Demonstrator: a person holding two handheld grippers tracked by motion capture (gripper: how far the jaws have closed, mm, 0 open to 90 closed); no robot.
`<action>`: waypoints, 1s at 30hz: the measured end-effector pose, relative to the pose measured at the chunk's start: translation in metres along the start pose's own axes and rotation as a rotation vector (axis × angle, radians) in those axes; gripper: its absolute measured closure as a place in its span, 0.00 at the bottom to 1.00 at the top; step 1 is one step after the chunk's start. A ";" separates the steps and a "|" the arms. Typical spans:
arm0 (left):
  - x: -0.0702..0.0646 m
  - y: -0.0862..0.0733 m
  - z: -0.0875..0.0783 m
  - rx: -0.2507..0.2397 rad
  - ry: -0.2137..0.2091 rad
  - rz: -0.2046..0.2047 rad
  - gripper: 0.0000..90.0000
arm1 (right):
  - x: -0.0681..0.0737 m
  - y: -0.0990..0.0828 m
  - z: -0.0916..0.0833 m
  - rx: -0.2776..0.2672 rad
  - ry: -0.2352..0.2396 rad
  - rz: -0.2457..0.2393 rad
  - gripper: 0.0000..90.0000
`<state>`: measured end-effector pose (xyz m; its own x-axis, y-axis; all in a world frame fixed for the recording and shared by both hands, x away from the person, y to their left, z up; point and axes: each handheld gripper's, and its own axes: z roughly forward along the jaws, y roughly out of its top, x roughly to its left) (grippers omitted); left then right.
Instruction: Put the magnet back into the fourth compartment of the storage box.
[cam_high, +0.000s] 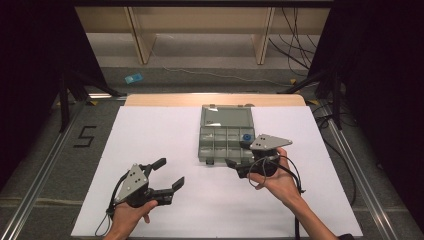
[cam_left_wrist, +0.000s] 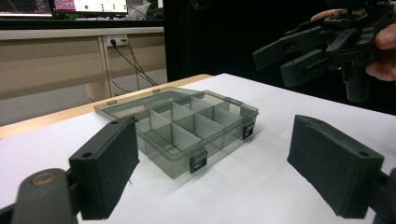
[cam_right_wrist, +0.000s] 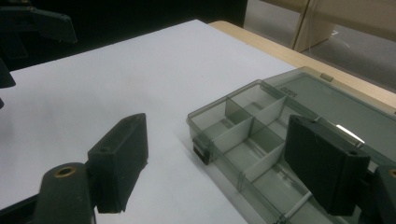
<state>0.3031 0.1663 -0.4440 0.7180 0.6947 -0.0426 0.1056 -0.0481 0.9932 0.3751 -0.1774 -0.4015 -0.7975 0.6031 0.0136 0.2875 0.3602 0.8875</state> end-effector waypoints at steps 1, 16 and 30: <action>0.000 0.000 0.000 -0.004 -0.003 0.004 0.17 | 0.000 -0.001 -0.001 0.001 -0.002 -0.003 0.26; 0.000 0.000 0.000 0.005 0.003 -0.002 0.17 | 0.003 -0.011 -0.008 -0.032 0.000 0.023 0.24; 0.000 0.000 0.000 0.009 0.002 -0.004 0.17 | 0.003 -0.021 -0.021 -0.068 -0.003 0.068 0.21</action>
<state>0.3028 0.1659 -0.4442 0.7161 0.6965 -0.0461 0.1144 -0.0520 0.9921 0.3559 -0.1980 -0.4101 -0.7758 0.6267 0.0737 0.3045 0.2695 0.9136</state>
